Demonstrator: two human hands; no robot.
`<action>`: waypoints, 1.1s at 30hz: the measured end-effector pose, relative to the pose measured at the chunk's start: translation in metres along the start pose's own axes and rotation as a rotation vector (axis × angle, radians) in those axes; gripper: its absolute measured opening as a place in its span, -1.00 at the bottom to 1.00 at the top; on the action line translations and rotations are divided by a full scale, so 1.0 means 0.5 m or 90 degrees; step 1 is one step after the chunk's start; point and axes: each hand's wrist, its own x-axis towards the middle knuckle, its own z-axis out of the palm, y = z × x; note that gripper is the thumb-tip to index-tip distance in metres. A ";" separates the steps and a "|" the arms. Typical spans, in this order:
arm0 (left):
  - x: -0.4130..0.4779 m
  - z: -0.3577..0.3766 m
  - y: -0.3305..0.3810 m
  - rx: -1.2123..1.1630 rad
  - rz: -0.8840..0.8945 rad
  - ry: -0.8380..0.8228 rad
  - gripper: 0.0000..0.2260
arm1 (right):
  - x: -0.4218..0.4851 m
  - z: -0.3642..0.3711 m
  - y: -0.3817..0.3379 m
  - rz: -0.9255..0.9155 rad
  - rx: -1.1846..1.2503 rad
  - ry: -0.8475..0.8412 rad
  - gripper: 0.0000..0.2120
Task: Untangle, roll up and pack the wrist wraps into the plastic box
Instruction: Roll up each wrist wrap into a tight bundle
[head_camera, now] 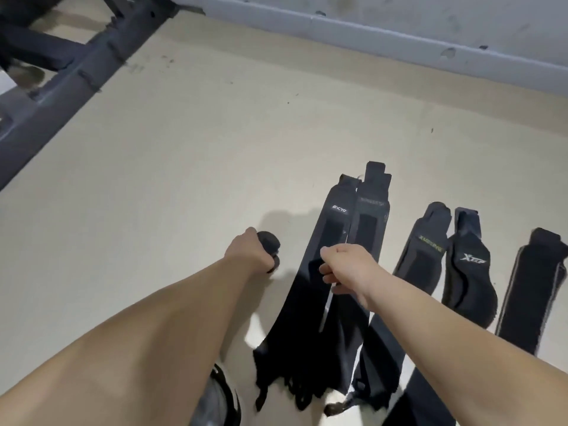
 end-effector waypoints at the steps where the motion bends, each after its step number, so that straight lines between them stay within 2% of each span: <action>1: 0.021 0.010 0.001 0.051 0.008 0.025 -0.58 | 0.016 0.011 0.009 0.006 0.012 0.002 -0.65; 2: 0.039 0.020 -0.001 0.088 0.013 0.052 -0.50 | 0.029 0.018 0.019 0.017 0.023 0.001 -0.65; 5: 0.073 0.043 -0.034 0.121 0.084 0.159 -0.43 | 0.048 0.026 0.040 0.065 0.023 -0.011 -0.69; 8: 0.092 0.060 -0.081 0.128 0.130 0.149 -0.33 | 0.069 0.017 0.057 0.083 0.033 -0.032 -0.74; 10: 0.096 0.060 -0.094 0.110 0.118 0.143 -0.42 | 0.077 0.011 0.061 0.074 0.048 -0.015 -0.73; 15: 0.070 0.069 -0.076 0.095 0.173 0.208 -0.65 | 0.079 0.012 0.067 0.091 0.088 0.008 -0.85; 17: 0.064 0.073 -0.068 0.045 0.142 0.204 -0.62 | 0.076 0.013 0.069 0.110 0.090 0.012 -0.85; 21: 0.067 0.072 -0.065 -0.027 0.108 0.121 -0.64 | 0.072 0.018 0.060 0.107 0.109 0.000 -0.83; 26: 0.082 0.070 -0.074 -0.035 0.112 0.204 -0.64 | 0.085 0.027 0.056 0.122 0.123 0.000 -0.76; 28: 0.095 0.052 -0.067 -0.033 0.086 0.180 -0.64 | 0.089 0.024 0.054 0.119 0.124 0.000 -0.75; 30: 0.102 0.033 -0.057 0.001 0.074 0.162 -0.70 | 0.089 0.022 0.054 0.119 0.124 -0.005 -0.73; 33: 0.093 0.019 -0.041 0.046 0.127 0.216 -0.83 | 0.092 0.021 0.053 0.111 0.125 0.001 -0.73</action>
